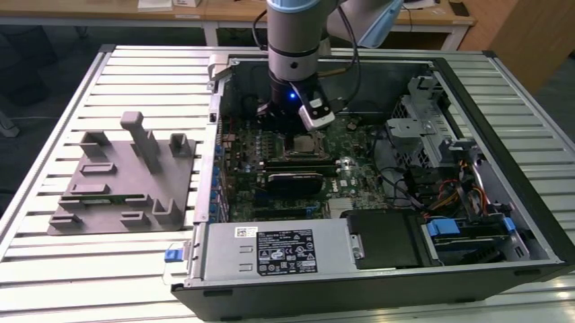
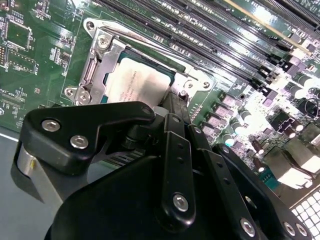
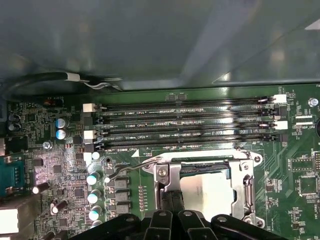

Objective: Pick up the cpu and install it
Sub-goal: 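Close the cpu cover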

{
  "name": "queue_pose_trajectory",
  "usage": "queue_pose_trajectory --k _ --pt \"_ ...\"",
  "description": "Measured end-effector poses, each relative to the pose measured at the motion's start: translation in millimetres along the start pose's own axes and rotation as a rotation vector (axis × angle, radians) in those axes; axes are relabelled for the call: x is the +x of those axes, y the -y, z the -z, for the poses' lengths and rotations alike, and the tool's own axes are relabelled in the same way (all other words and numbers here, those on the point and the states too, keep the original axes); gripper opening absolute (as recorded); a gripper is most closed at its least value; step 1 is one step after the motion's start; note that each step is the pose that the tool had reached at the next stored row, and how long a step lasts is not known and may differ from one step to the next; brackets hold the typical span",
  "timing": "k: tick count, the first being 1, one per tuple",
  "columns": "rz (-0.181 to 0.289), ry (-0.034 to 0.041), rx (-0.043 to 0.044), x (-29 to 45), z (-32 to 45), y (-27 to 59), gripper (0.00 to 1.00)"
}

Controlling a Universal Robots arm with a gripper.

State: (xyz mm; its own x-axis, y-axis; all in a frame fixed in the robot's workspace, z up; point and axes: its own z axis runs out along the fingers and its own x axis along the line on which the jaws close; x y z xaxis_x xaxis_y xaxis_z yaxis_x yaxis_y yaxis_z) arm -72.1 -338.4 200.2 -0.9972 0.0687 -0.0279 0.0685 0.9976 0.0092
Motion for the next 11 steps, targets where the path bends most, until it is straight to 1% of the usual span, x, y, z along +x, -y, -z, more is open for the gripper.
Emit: queue_pose_trajectory --k 7,11 --pt "0.002 0.0 -0.0001 -3.2 -0.2 -0.2 0.11" --pt "0.003 0.0 -0.0001 -3.6 -0.2 -0.2 0.11"
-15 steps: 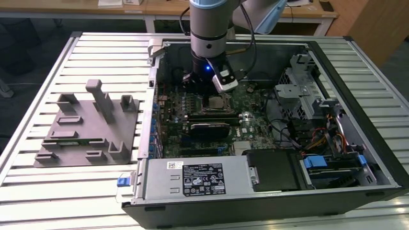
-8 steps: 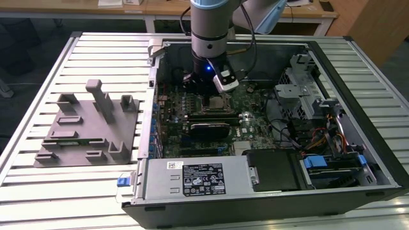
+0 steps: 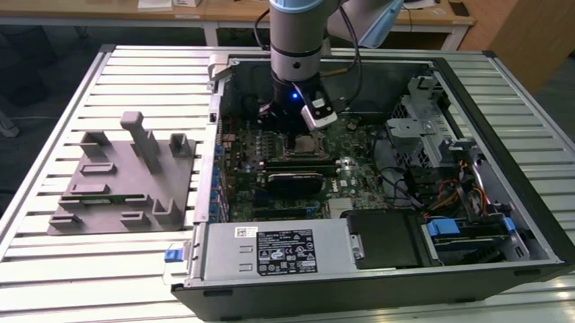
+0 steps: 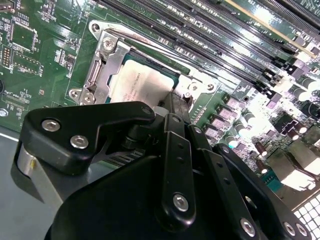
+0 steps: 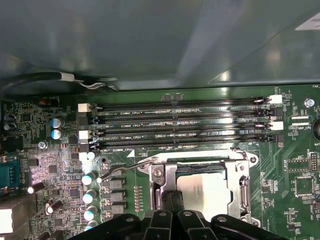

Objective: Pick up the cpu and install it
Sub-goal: 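Close the cpu cover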

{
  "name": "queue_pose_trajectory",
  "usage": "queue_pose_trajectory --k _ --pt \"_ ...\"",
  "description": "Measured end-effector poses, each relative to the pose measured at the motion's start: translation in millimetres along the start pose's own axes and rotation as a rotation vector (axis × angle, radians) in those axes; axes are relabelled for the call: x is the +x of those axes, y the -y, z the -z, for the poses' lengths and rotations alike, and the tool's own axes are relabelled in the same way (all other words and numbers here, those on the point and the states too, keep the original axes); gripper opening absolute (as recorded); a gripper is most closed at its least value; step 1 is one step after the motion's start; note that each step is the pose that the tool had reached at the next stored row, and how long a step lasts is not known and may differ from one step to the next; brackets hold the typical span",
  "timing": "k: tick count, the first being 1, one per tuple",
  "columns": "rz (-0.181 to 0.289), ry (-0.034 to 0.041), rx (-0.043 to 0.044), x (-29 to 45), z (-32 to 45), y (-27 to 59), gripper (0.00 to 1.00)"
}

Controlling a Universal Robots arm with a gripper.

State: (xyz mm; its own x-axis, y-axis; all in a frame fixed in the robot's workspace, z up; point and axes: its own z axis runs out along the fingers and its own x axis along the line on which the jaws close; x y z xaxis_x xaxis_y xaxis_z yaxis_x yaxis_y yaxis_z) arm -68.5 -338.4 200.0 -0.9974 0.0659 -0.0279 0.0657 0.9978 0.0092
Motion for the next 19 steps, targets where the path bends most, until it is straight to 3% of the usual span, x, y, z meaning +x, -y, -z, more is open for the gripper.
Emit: queue_pose_trajectory --k 9,19 --pt "0.0 -0.0002 -0.0012 -0.7 0.4 -0.1 0.11" --pt "0.0 0.0001 -0.0034 -1.0 8.7 -0.1 0.11"
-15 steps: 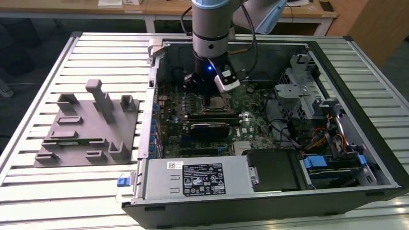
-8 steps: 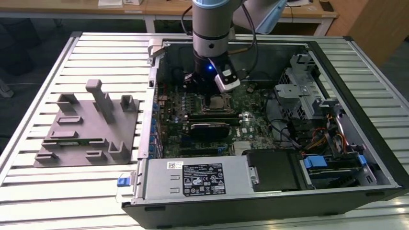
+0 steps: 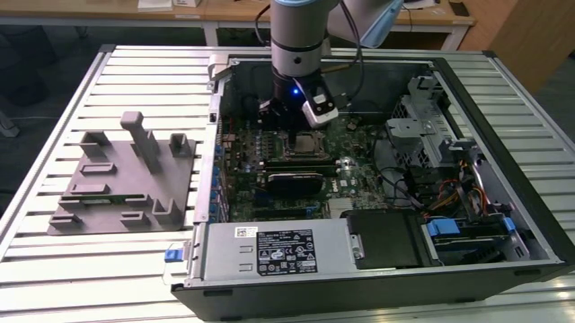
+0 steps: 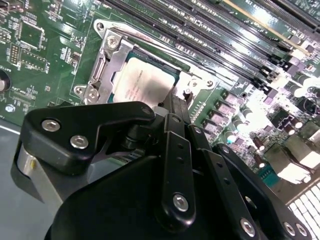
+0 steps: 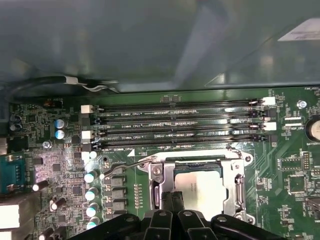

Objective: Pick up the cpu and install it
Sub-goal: 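Close the cpu cover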

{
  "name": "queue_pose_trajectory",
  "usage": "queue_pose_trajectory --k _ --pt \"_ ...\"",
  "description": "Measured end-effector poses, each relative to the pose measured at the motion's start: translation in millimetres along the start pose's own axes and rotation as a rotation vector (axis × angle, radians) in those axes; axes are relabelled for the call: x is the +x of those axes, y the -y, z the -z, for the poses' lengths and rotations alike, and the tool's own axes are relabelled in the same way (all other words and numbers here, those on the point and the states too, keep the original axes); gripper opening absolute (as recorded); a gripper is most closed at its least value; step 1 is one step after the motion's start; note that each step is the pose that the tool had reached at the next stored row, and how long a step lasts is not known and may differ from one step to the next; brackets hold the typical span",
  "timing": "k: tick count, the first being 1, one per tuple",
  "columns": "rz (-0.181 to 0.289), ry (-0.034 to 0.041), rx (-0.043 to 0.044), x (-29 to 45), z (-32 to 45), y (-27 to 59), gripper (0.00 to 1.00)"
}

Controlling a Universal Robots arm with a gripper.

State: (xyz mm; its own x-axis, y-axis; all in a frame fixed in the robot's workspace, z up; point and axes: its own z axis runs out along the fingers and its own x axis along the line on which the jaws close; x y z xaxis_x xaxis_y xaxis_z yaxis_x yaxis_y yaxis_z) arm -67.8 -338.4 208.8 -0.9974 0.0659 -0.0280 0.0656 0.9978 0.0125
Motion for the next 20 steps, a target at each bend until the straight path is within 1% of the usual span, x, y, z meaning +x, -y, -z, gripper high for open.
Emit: queue_pose_trajectory --k 11,15,17,20 --pt "0.0 0.0015 -0.0001 -0.5 17.7 -0.2 0.11" --pt "0.0 0.0018 -0.0004 -0.6 18.9 -0.3 0.11" --pt "0.0 0.0012 0.0 -3.4 18.9 -0.4 0.11" --pt "0.0 -0.0018 0.0003 -11.0 18.7 -0.9 0.11"
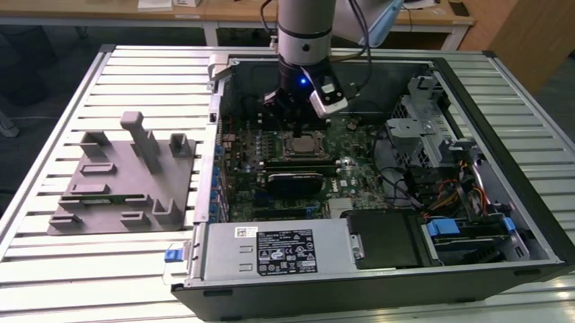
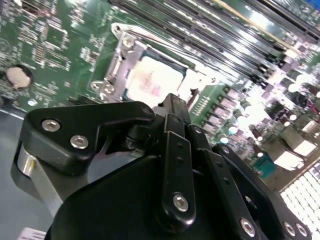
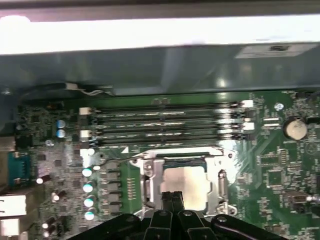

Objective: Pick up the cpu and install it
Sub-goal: 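Close the cpu cover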

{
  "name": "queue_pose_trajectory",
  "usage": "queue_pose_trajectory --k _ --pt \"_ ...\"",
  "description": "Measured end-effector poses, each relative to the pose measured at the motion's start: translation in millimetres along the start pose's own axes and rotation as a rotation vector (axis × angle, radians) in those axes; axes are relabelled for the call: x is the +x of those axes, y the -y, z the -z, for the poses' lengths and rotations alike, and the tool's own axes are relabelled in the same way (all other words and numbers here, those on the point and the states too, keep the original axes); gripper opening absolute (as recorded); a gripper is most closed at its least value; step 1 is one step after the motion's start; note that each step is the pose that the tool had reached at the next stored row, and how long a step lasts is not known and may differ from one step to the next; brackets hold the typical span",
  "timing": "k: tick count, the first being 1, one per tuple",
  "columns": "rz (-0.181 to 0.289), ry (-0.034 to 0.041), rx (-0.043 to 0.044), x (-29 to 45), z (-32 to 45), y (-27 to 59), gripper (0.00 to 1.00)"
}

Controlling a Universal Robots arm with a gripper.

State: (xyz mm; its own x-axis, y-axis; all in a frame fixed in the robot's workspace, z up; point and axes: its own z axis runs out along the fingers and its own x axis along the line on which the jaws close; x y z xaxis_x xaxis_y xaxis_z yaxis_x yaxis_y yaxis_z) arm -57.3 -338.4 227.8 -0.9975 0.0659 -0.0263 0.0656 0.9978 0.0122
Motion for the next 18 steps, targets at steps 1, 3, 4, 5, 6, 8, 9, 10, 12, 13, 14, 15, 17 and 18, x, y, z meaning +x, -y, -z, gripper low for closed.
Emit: queue_pose_trajectory --k 1,3,4,5,6,8,9,10,12,13,14,15,17,18 --pt "0.0 -0.0011 0.0001 -2.8 -0.1 -0.2 0.11" --pt "0.0 -0.0033 0.0002 -8.6 -0.3 -0.6 0.11" --pt "0.0 -0.0043 0.0003 -11.3 -0.4 -0.7 0.11" --pt "0.0 -0.0054 0.0004 -13.9 -0.4 -0.9 0.11" --pt "0.0 -0.0064 0.0005 -16.0 -0.4 -1.0 0.11" --pt "0.0 -0.0074 0.0005 -17.5 -0.5 -1.1 0.11" --pt "0.0 -0.0076 0.0008 -17.5 -0.1 -1.1 0.11" --pt "0.0 -0.0076 0.0007 -17.5 0.9 -1.2 0.11" --pt "0.0 -0.0075 0.0006 -17.6 4.1 -1.2 0.11" --pt "0.0 -0.0074 0.0004 -17.7 6.1 -1.3 0.11" --pt "0.0 -0.0075 0.0005 -17.8 8.7 -1.3 0.11" --pt "0.0 -0.0075 0.0006 -17.8 11.4 -1.3 0.11" --pt "0.0 -0.0075 0.0006 -17.9 15.3 -1.3 0.11" --pt "0.0 -0.0075 0.0007 -17.9 16.5 -1.3 0.11"
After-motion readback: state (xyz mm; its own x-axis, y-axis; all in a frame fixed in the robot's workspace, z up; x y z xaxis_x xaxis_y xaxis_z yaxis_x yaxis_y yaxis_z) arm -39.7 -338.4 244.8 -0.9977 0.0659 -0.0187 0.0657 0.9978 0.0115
